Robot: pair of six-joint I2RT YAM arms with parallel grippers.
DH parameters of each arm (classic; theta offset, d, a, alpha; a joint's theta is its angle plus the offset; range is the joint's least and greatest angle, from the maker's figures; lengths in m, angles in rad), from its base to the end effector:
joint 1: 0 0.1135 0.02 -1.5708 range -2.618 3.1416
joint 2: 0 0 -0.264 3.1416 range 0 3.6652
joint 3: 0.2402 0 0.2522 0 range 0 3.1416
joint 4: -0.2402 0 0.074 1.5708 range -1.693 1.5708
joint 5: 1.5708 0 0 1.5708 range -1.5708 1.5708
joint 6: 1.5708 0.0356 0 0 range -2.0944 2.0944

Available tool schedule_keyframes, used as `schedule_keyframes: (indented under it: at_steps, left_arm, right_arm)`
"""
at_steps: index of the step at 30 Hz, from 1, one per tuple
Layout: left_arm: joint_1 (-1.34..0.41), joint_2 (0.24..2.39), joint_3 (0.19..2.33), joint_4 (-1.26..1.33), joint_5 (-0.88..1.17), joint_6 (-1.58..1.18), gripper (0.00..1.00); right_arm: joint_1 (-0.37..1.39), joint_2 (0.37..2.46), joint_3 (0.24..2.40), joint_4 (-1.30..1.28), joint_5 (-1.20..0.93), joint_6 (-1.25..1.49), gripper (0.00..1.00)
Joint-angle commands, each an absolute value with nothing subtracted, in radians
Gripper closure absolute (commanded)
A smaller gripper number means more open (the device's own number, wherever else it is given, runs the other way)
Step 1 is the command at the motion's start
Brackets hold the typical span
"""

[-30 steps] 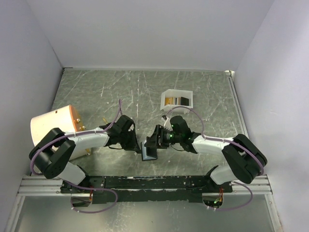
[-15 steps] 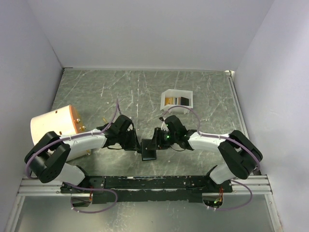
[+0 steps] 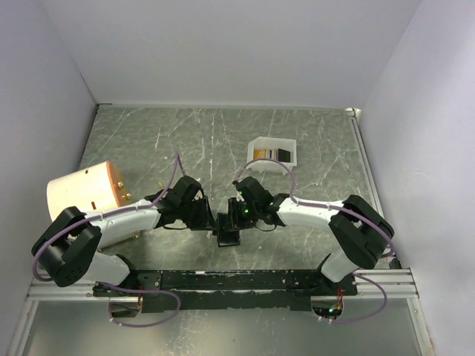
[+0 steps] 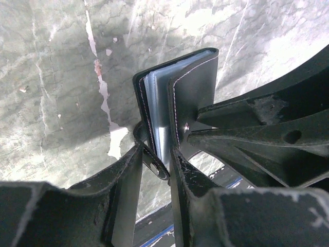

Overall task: Put the credit cards into the card holder
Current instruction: Close the card holder at the center of the board.

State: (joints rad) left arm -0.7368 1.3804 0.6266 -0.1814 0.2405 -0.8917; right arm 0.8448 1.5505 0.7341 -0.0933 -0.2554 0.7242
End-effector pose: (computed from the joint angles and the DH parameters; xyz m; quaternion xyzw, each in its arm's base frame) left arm 0.1825 -0.1771 0.1614 -0.0356 0.9431 -0.3038 0.1301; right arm 0.1876 0.2249 0.1544 -0.0978 0.9340 0.3127 0.1427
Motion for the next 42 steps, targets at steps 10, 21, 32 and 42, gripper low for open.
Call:
schedule_keyframes:
  at_steps: [10,21,32,42]
  left_arm:
    - [-0.740,1.332,0.615,-0.143,0.241,-0.915,0.58]
    - [-0.740,1.371,0.613,-0.113,0.226,-0.913,0.59]
    - [-0.720,1.404,0.652,-0.125,0.225,-0.903,0.60]
    - [-0.692,1.420,0.663,-0.126,0.239,-0.896,0.59]
  right_arm:
    - [0.901,1.591,0.782,-0.240,-0.077,0.669,0.73]
    - [0.919,1.496,0.759,-0.174,-0.088,0.691,0.71]
    - [0.918,1.466,0.734,-0.009,-0.181,0.745,0.80]
    - [0.918,1.530,0.759,0.024,-0.233,0.761,0.81]
